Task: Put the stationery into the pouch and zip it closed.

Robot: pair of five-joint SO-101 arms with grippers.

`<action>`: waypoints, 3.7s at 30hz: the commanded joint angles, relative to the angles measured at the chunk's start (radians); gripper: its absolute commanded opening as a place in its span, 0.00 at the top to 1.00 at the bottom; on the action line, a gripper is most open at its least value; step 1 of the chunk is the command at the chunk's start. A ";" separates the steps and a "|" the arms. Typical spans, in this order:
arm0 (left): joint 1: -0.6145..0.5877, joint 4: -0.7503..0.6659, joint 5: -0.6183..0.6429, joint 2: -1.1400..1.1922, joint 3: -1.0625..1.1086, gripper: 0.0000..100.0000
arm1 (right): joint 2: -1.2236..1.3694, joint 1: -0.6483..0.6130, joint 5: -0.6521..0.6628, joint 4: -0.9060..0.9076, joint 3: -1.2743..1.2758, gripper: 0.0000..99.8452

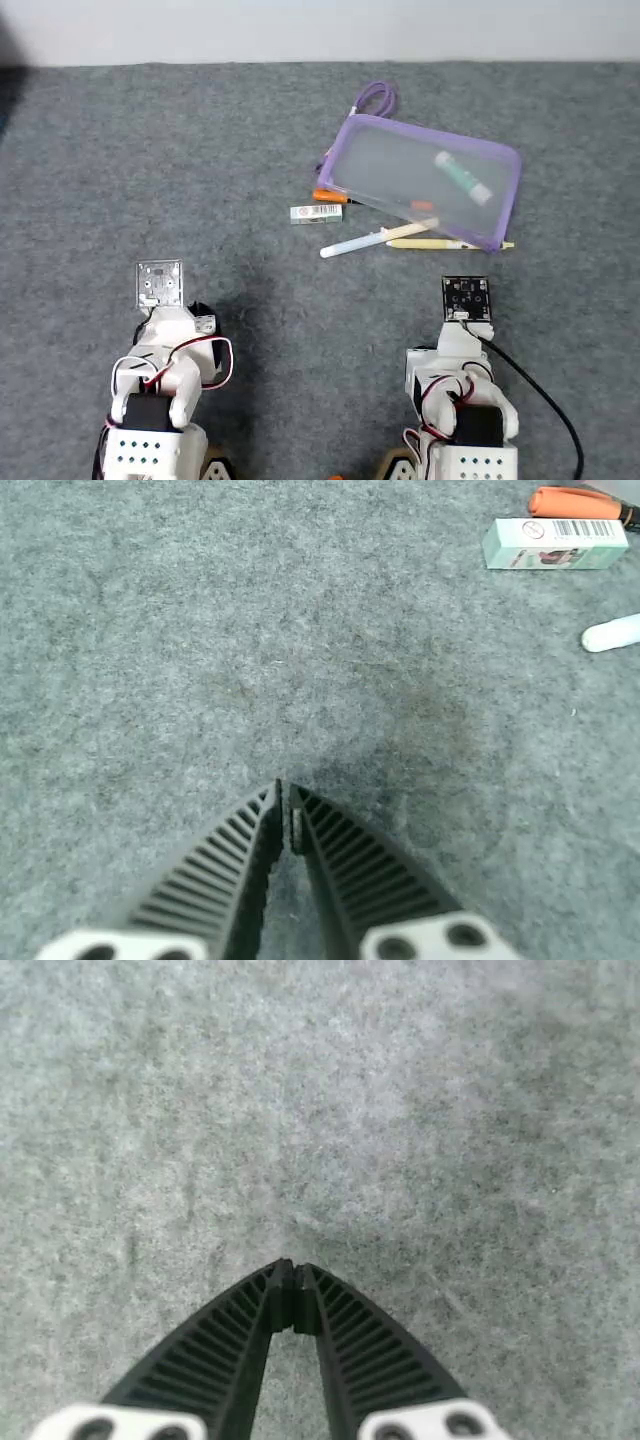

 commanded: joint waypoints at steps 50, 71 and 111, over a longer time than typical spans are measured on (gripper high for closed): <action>-0.006 -0.017 0.008 -0.012 -0.007 0.99 | 1.923 0.248 0.149 -0.165 -1.676 0.69; -0.006 -0.017 0.008 -0.012 -0.007 0.99 | 2.379 0.137 0.150 -0.022 -2.012 1.00; -0.006 -0.017 0.008 -0.012 -0.007 0.99 | 2.026 0.151 0.342 -0.208 -1.844 0.71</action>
